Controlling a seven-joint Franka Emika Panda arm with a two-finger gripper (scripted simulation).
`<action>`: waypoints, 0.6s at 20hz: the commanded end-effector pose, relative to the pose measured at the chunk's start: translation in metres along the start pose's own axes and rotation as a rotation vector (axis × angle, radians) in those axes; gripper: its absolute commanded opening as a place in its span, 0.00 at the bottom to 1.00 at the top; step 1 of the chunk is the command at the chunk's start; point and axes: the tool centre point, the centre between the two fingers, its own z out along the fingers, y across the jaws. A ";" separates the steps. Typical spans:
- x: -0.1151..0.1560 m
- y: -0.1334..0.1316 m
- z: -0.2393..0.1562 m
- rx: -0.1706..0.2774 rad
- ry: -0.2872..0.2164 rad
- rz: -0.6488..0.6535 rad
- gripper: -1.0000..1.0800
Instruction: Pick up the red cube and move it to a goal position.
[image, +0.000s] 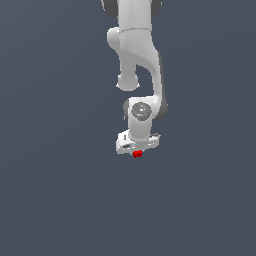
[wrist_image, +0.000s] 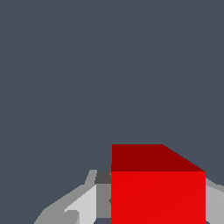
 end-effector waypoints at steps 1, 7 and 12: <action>0.000 0.000 0.000 0.000 0.001 0.000 0.00; -0.001 -0.001 -0.004 0.000 0.000 0.000 0.00; -0.003 -0.005 -0.021 0.000 0.000 0.000 0.00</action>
